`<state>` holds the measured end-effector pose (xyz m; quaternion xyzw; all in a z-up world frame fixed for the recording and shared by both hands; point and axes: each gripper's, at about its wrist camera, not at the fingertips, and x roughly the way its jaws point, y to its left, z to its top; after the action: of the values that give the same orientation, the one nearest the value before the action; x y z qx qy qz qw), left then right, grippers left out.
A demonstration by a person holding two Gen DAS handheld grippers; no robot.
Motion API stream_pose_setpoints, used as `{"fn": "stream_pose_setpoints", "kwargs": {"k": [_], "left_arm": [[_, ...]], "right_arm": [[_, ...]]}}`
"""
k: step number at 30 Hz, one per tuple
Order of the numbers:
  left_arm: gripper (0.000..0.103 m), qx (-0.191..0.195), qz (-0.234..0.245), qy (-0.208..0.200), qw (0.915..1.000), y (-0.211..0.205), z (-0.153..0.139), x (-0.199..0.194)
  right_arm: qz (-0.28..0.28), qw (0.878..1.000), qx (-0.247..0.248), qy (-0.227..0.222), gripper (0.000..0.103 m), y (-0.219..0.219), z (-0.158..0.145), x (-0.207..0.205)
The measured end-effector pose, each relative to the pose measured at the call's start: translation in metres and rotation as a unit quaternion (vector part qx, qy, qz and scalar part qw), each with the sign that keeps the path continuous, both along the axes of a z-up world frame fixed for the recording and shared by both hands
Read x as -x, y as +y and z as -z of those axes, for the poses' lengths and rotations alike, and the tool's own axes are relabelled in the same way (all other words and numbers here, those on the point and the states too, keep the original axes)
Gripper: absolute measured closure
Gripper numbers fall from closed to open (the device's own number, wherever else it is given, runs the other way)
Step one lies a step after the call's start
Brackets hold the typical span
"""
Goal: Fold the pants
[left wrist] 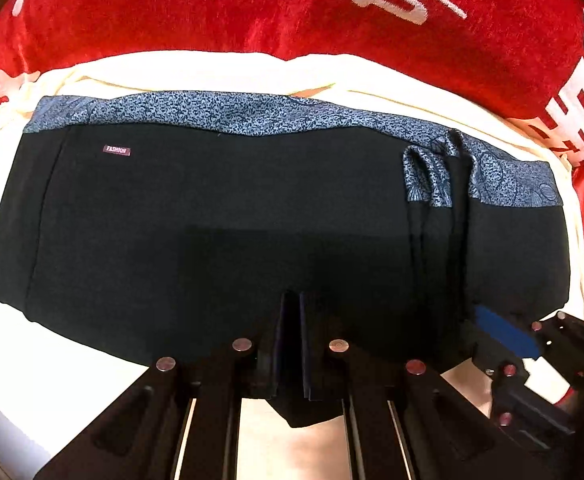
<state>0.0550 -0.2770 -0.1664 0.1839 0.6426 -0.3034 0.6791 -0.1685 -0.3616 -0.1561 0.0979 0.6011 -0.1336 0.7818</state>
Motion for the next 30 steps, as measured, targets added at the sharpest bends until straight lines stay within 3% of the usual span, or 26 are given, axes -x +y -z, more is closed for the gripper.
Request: {"fn": "stream_pose_setpoints", "kwargs": {"k": [2,6,10,12,13,15,17,18,20,22,26,30], "left_arm": [[0.096,-0.007,0.002,-0.001,1.0,-0.005,0.0,0.003],[0.096,-0.013,-0.003,0.004,0.9999,-0.012,-0.001,0.005],[0.096,-0.013,-0.004,0.002,0.9999,-0.017,-0.004,0.009],[0.092,-0.014,-0.002,0.0,0.9999,-0.02,-0.005,0.012],[0.063,-0.014,-0.003,0.001,0.9999,-0.02,-0.006,0.013],[0.022,-0.016,-0.015,-0.011,0.9997,-0.018,-0.009,0.013],[0.022,-0.009,-0.022,-0.021,0.9995,-0.021,-0.014,0.016],[0.022,-0.01,-0.024,-0.017,0.9995,-0.023,-0.014,0.018],[0.022,-0.012,-0.028,-0.017,0.9994,-0.026,-0.016,0.021],[0.022,-0.016,-0.026,-0.023,0.9993,-0.027,-0.017,0.024],[0.022,-0.036,-0.036,-0.028,0.9983,-0.026,-0.021,0.023],[0.022,-0.034,-0.058,-0.027,0.9973,-0.018,-0.031,0.025]], "right_arm": [[0.007,1.0,-0.011,-0.003,0.085,-0.003,-0.007,0.004],[0.061,0.998,-0.012,-0.015,0.072,-0.028,-0.028,0.02],[0.14,0.987,0.056,-0.047,0.072,-0.082,-0.057,0.039],[0.197,0.977,0.059,-0.048,0.072,-0.126,-0.06,0.045],[0.217,0.974,0.051,-0.051,0.072,-0.143,-0.058,0.047],[0.237,0.97,0.034,-0.038,0.072,-0.171,-0.042,0.046],[0.23,0.973,-0.001,0.014,0.072,-0.182,-0.007,0.042],[0.217,0.976,0.013,0.023,0.072,-0.177,-0.002,0.039],[0.171,0.984,0.048,0.029,0.067,-0.157,-0.006,0.032],[0.144,0.989,0.036,0.027,0.057,-0.136,-0.011,0.03],[0.102,0.994,0.022,0.033,0.052,-0.096,-0.018,0.033],[0.087,0.996,0.0,0.028,0.04,-0.068,-0.03,0.042]]}}
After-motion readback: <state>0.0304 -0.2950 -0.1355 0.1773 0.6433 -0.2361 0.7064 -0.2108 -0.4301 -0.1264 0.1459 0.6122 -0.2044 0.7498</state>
